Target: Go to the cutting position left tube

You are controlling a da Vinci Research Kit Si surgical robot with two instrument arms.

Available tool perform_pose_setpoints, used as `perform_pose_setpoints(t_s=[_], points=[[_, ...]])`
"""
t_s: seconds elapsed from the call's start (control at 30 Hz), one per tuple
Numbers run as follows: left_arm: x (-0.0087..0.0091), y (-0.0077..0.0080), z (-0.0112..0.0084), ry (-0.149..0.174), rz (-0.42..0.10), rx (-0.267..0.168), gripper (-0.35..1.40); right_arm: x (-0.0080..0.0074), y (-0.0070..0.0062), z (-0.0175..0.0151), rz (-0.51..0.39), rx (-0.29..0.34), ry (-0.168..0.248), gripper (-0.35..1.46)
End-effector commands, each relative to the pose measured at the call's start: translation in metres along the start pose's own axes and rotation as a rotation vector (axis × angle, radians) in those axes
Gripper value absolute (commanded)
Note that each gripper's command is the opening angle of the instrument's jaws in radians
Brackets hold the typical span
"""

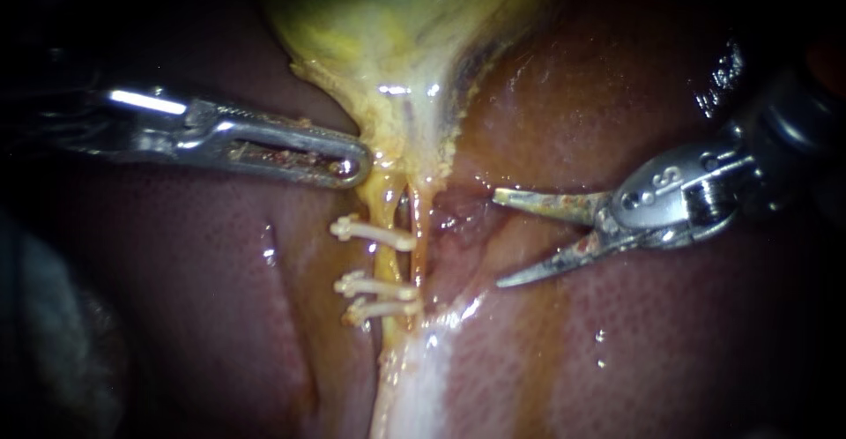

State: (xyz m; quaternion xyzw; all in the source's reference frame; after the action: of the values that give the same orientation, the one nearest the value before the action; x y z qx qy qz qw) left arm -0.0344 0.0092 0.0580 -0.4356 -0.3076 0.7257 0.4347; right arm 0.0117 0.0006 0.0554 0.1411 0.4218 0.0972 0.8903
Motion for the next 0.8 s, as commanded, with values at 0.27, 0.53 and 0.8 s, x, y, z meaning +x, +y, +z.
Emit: perform_pose_setpoints(t_s=[0.27,0.53,0.8], points=[[0.002,0.0012,-0.0043,0.006,-0.015,-0.003,-0.35,0.0001,0.0,0.0001,0.002,-0.001,0.0,1.43],[0.0021,0.0019,-0.0055,0.019,-0.021,-0.005,-0.35,0.0013,-0.0004,0.0011,0.005,0.025,0.0,1.43],[0.0021,0.0024,-0.0053,0.02,-0.022,-0.002,-0.35,0.0036,-0.0016,0.0038,0.027,0.078,0.018,1.43]])
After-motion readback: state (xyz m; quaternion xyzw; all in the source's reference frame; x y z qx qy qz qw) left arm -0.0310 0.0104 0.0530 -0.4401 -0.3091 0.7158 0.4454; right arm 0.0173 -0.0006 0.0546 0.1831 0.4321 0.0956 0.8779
